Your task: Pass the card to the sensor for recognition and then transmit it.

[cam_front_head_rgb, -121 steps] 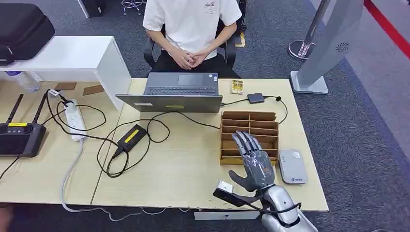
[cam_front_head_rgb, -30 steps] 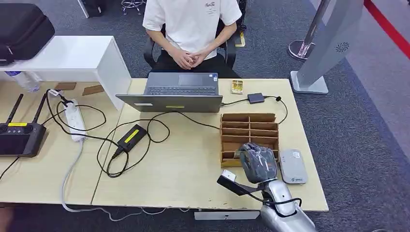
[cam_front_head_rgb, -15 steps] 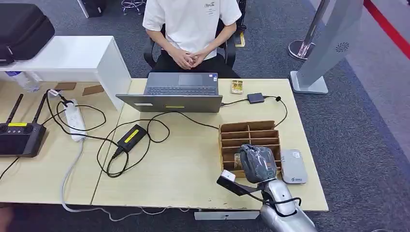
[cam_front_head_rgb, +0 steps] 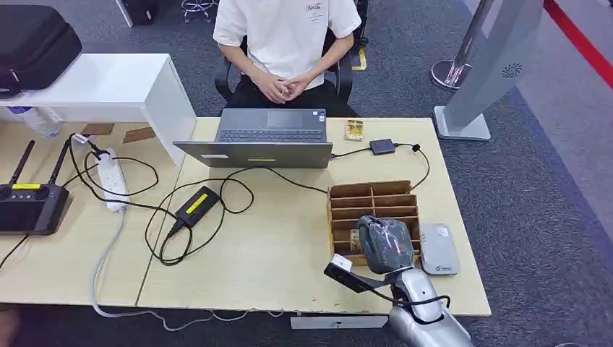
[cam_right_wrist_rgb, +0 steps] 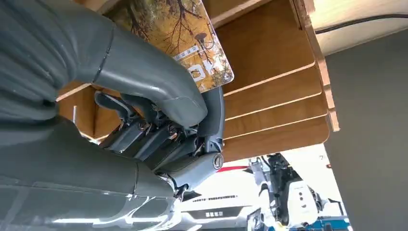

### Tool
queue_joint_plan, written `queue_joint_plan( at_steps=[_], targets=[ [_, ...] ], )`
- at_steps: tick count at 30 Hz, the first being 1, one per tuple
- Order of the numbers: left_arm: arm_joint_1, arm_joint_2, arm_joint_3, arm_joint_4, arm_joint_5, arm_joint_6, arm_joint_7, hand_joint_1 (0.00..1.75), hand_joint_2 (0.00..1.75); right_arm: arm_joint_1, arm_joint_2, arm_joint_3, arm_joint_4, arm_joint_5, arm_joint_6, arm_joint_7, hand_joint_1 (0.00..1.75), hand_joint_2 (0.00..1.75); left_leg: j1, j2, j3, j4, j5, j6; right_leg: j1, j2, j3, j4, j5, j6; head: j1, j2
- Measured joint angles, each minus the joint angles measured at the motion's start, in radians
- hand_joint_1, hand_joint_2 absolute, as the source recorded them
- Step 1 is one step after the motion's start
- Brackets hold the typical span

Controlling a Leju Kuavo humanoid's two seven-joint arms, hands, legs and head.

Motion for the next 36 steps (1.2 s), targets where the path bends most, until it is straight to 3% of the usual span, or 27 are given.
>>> queue_joint_plan(
  at_steps=[30,36],
  targets=[
    [-0.006,0.005,-0.066,0.0,0.0,-0.023,0.01,0.0,1.75,-0.052,0.0,-0.025,-0.077,-0.003,0.014,0.013,1.75,1.75,0.0,0.0,0.0,0.0,0.0,0.0,0.0,0.0,0.0,0.0,0.0,0.0,0.0,0.0],
    [-0.01,0.009,-0.098,0.0,0.0,-0.033,0.003,0.0,1.75,-0.17,0.0,-0.029,-0.079,-0.002,0.091,0.049,1.75,1.75,0.0,0.0,0.0,0.0,0.001,-0.001,0.0,0.001,0.0,0.001,0.001,-0.001,0.0,0.0]
  ],
)
